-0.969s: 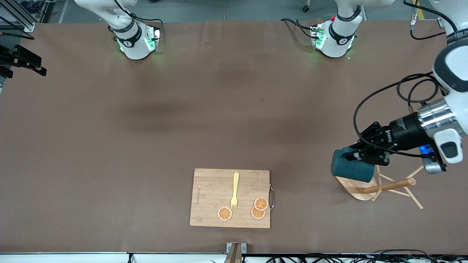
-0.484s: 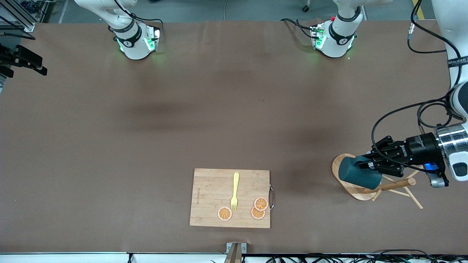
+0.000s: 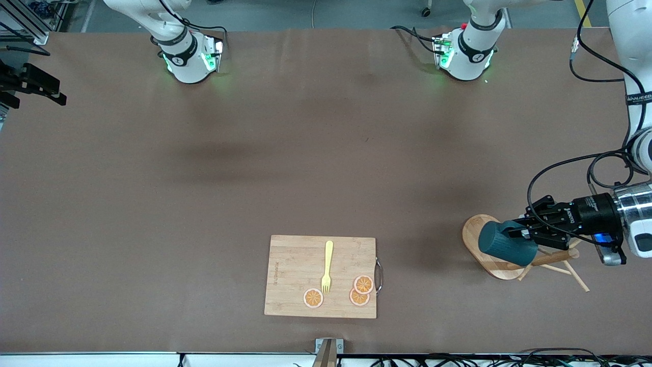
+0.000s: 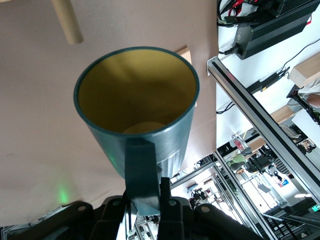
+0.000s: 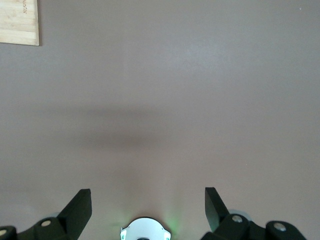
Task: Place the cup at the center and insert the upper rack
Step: 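Hang the mug handle onto a stand peg with the left gripper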
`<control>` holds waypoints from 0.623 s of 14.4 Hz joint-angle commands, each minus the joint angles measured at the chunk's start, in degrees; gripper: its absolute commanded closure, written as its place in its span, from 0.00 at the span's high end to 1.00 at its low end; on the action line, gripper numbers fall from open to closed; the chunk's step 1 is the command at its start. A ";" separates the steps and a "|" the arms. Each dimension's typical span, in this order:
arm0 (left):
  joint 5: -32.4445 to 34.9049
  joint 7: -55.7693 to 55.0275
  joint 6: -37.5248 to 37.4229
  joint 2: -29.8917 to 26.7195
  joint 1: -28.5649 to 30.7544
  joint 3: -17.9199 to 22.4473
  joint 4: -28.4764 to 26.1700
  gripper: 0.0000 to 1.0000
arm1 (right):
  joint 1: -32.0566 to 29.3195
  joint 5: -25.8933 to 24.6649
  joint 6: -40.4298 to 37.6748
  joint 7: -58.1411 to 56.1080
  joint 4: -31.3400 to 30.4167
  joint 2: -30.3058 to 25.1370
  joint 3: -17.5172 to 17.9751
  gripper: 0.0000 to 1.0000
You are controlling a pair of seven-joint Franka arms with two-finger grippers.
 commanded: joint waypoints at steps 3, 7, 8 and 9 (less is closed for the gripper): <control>-1.28 0.83 -2.48 0.47 1.51 0.05 -0.19 0.01 | -0.04 -0.85 -0.24 -0.50 -1.80 -1.85 0.33 1.00; -0.40 2.76 -3.71 0.65 3.09 0.14 -0.28 0.01 | -0.04 -0.85 -0.24 -0.50 -1.80 -1.76 0.33 1.00; -0.40 4.33 -3.88 1.26 3.71 0.14 -0.63 0.01 | -0.04 -0.85 -0.24 -0.50 -1.80 -1.76 0.33 1.00; -0.32 6.17 -4.23 1.53 4.06 0.14 -0.98 0.01 | -0.04 -0.85 -0.33 -0.50 -1.80 -1.76 0.33 1.00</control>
